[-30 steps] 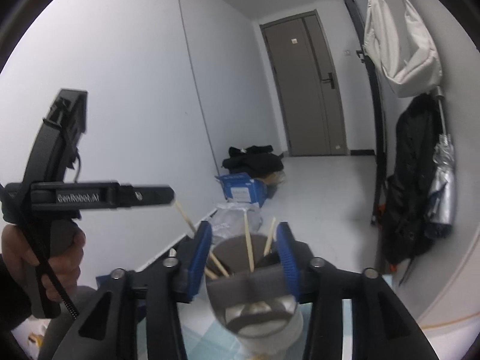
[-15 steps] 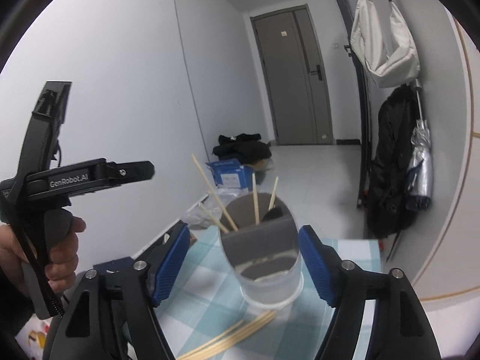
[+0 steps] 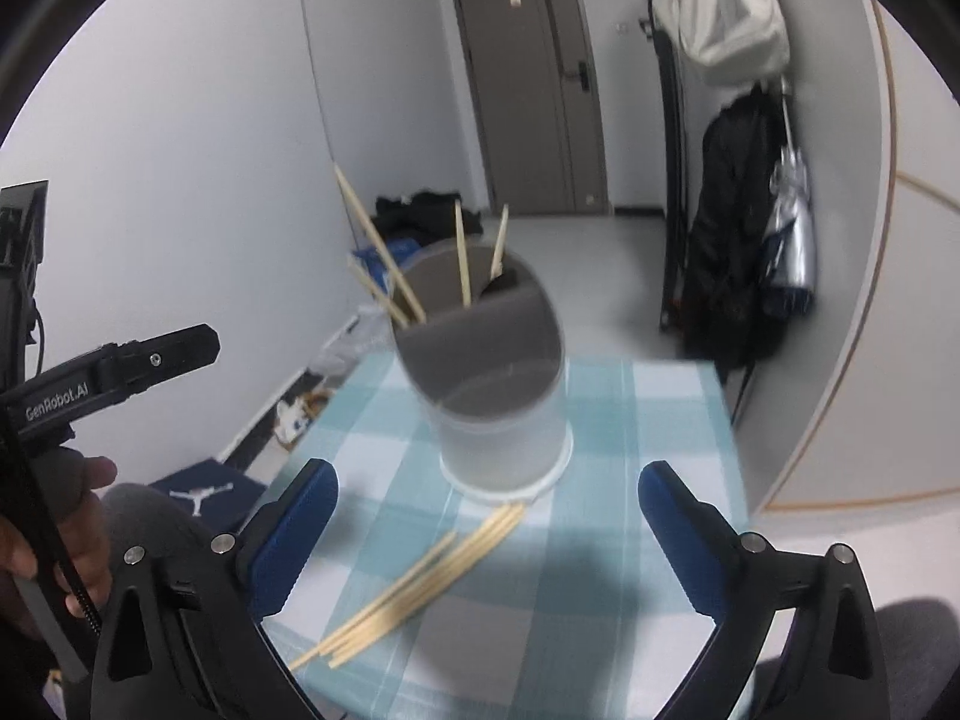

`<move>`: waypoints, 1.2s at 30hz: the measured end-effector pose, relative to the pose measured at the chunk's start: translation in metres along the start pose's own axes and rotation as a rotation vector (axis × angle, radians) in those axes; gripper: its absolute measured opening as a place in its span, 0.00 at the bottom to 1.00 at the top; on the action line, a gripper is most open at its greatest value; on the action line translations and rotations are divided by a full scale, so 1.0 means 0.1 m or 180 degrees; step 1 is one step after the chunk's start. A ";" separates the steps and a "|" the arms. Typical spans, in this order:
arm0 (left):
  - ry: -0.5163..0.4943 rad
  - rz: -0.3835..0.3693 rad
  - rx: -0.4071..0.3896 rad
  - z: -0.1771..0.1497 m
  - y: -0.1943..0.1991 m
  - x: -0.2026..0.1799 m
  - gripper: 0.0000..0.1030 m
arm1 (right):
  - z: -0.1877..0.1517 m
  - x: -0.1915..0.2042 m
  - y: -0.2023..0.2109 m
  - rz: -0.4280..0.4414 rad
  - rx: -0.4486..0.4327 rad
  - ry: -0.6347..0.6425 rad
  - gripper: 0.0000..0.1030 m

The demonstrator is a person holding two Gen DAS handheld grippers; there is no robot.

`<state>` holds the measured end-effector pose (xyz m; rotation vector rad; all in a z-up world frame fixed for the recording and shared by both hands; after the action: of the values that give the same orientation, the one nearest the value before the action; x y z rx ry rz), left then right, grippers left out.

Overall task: Organize utensils
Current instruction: 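Lower both open grippers toward the loose chopsticks beside the holder base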

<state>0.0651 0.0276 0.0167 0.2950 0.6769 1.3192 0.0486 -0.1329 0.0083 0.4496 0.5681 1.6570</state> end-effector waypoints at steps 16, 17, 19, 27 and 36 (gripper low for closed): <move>0.0158 0.0135 0.0385 -0.34 -0.41 0.28 0.99 | -0.46 0.00 -0.59 -0.0184 0.0832 -0.0008 1.00; 0.0162 0.0135 0.0411 -0.35 -0.43 0.29 0.99 | -0.50 0.00 -0.67 -0.0192 0.0964 0.0004 1.00; 0.0138 0.0165 0.0451 -0.37 -0.47 0.30 0.99 | -0.56 0.00 -0.79 -0.0215 0.1143 0.0004 1.00; 0.0205 0.0281 0.0549 -0.40 -0.59 0.40 0.99 | -0.56 0.12 -1.17 -0.0268 0.1415 0.0144 1.00; 0.0168 0.0450 0.0572 -0.42 -0.61 0.45 0.99 | -0.64 0.18 -1.41 -0.0476 0.1535 0.0152 0.99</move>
<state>0.0917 0.0482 -0.0635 0.4618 0.8335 1.4068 0.1202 -0.1067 -0.1277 0.6987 1.0199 1.3846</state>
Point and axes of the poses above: each gripper's, at about its wrist camera, not at the fingertips, and y roughly against the way its jaws point, x to its left, z to its top, the point moved 2 cm from there along -y, roughly the way its jaws point, and after that the axes turned 11 degrees about -z, right-handed, at the moved point
